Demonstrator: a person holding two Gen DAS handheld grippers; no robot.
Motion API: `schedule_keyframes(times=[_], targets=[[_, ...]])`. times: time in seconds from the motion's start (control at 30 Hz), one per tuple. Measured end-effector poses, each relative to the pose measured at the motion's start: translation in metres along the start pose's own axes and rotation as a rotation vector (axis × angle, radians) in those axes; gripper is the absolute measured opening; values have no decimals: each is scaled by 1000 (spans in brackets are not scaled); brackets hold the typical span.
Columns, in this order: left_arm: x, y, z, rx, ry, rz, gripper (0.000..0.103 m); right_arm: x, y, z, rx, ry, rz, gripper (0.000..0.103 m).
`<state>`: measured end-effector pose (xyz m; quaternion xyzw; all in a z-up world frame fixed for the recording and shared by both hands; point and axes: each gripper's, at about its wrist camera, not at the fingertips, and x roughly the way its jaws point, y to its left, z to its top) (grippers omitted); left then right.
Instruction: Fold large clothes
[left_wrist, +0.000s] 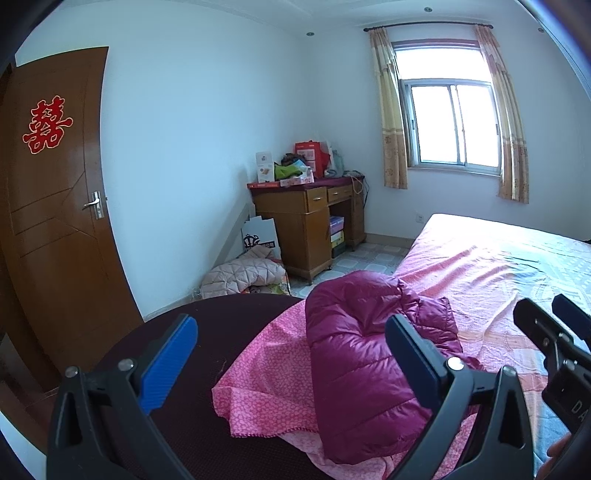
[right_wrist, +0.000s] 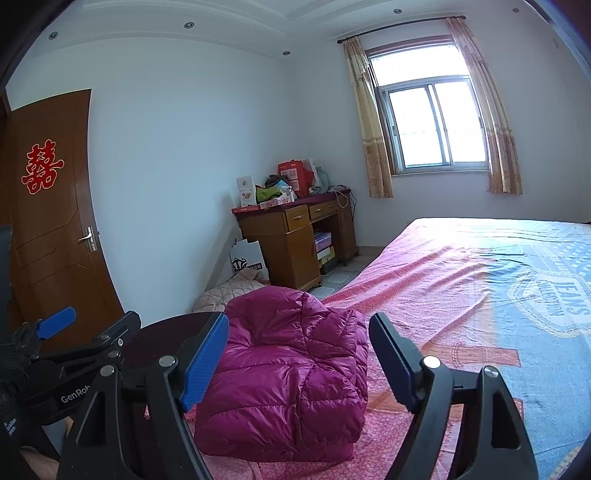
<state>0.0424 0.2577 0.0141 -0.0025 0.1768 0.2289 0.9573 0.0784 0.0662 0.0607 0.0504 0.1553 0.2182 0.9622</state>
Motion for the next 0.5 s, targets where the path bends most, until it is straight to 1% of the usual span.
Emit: schedule_keyframes(times=[0.1,0.3,0.5], targets=[[1,0,2,-2,8,33,103,-3,-1,1,-5,-3,-5,79],[6,2,0,-13,32,-6,103,-3,-2,0,-5,1,-10,79],[10,3,-1,4,44,4,103,-4,-5,1,2,5,-9,79]])
